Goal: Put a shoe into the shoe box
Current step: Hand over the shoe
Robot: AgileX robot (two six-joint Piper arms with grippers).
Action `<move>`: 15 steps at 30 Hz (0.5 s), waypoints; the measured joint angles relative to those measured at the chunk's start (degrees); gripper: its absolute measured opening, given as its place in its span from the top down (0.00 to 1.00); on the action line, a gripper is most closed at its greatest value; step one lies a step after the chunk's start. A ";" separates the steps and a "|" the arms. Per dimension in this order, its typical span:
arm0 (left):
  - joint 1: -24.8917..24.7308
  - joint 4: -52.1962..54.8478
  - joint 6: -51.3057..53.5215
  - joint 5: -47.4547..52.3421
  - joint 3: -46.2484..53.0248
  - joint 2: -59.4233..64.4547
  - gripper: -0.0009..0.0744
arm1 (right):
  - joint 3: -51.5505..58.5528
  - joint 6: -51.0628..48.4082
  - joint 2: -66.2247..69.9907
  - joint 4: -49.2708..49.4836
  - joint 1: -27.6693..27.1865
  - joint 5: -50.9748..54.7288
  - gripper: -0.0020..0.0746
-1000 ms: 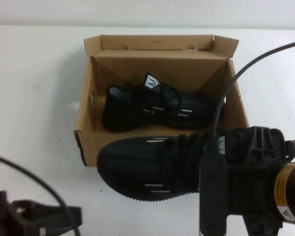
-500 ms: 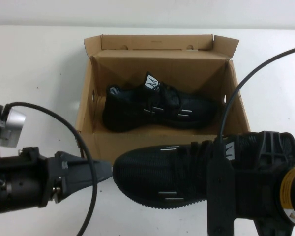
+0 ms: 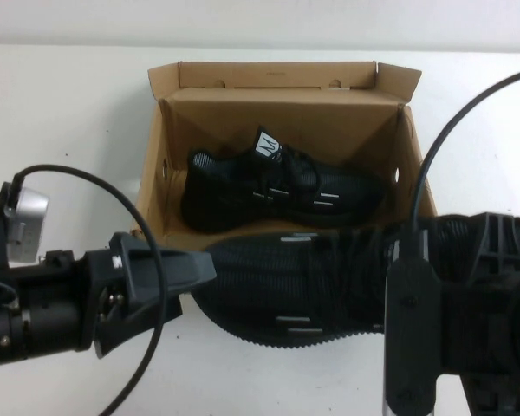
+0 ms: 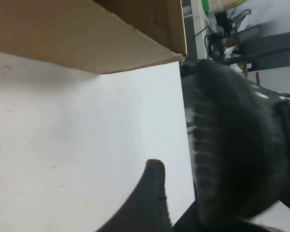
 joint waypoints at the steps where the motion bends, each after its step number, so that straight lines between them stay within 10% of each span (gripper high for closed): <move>1: 0.00 -0.82 0.12 0.00 0.00 0.56 0.10 | -0.24 -0.10 -0.21 0.00 0.00 -0.60 0.96; 15: -2.43 -9.18 5.63 3.81 -0.05 7.47 0.10 | -0.83 -0.22 -0.44 2.37 0.00 -3.44 0.96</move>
